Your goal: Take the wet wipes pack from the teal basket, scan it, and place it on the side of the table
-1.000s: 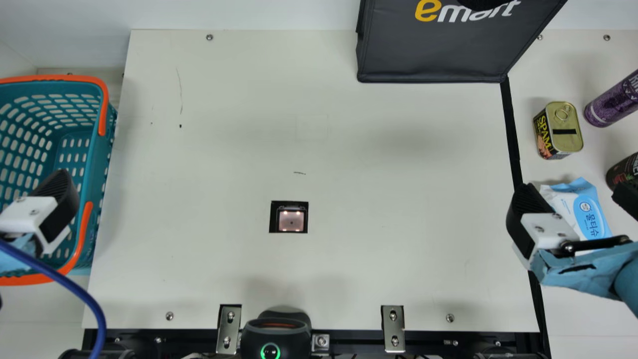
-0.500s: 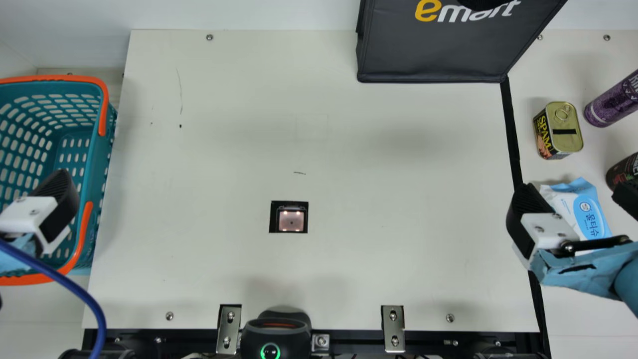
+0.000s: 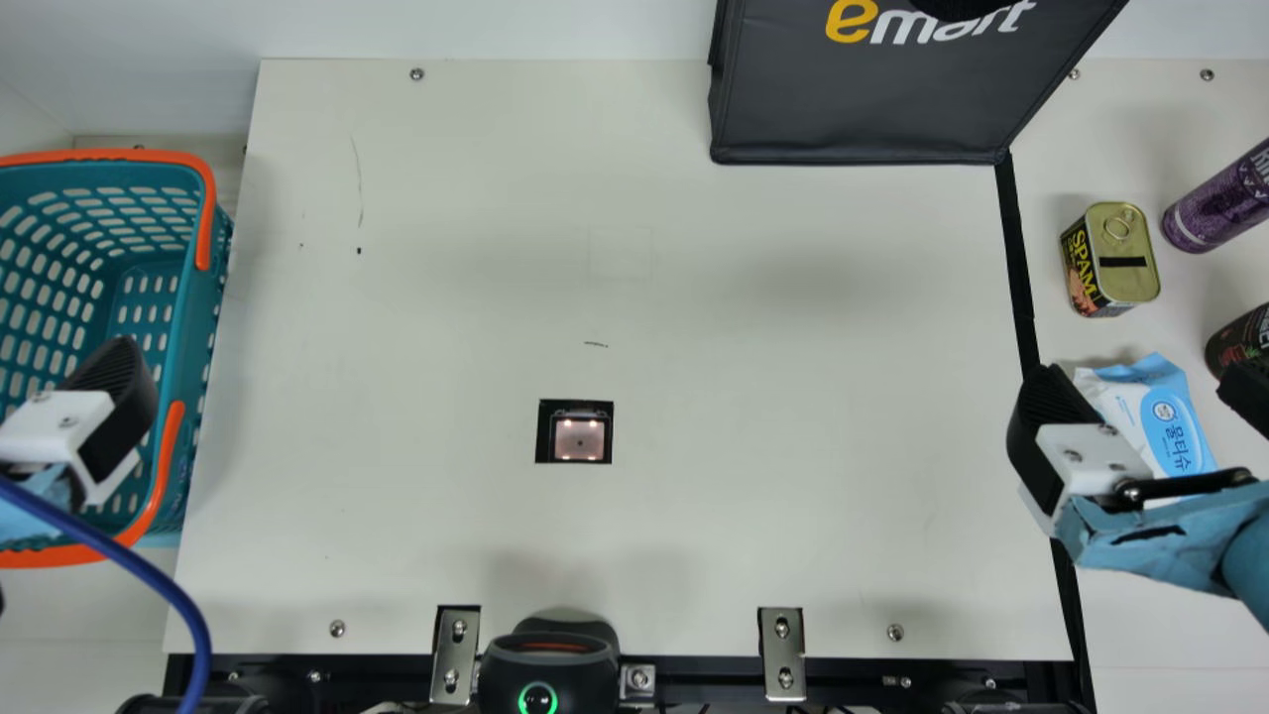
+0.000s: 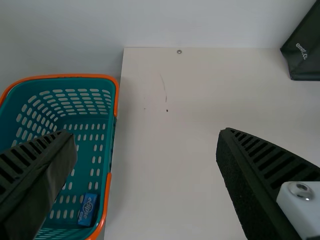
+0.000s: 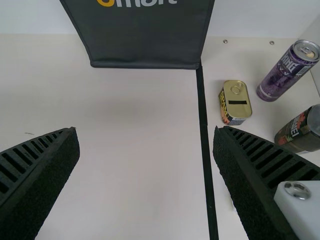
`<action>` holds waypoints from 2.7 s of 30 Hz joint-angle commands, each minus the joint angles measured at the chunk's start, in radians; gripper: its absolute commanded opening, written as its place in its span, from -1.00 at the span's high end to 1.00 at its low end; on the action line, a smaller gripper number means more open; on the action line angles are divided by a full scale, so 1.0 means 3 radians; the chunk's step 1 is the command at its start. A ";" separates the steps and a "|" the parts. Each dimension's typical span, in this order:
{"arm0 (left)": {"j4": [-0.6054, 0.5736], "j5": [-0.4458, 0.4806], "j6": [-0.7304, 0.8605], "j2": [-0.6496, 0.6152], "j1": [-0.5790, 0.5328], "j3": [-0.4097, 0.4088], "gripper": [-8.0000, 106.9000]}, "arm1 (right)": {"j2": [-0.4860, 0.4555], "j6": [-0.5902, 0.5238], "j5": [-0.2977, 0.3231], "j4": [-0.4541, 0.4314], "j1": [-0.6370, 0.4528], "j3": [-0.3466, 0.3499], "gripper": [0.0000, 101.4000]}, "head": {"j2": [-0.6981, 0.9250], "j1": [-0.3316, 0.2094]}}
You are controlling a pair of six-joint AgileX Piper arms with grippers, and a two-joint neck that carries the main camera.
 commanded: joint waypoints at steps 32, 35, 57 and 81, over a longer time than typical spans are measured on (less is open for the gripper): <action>0.0000 0.0000 0.0000 0.0000 0.0000 0.0000 -0.71 | 0.0000 0.0000 0.0003 0.0000 0.0000 0.0000 -0.87 | 0.0005 -0.0097; 0.0000 0.0000 0.0000 0.0000 0.0000 0.0000 -0.71 | 0.0000 0.0000 0.0000 0.0000 0.0000 0.0000 -0.87 | 0.0005 -0.0097; 0.0000 0.0000 0.0000 0.0000 0.0000 0.0000 -0.71 | 0.0000 0.0000 0.0000 0.0000 0.0000 0.0000 -0.87 | 0.0005 -0.0097; 0.0000 0.0000 0.0000 0.0000 0.0000 0.0000 -0.71 | 0.0000 0.0000 0.0003 0.0000 0.0000 0.0000 -0.87 | 0.0005 -0.0097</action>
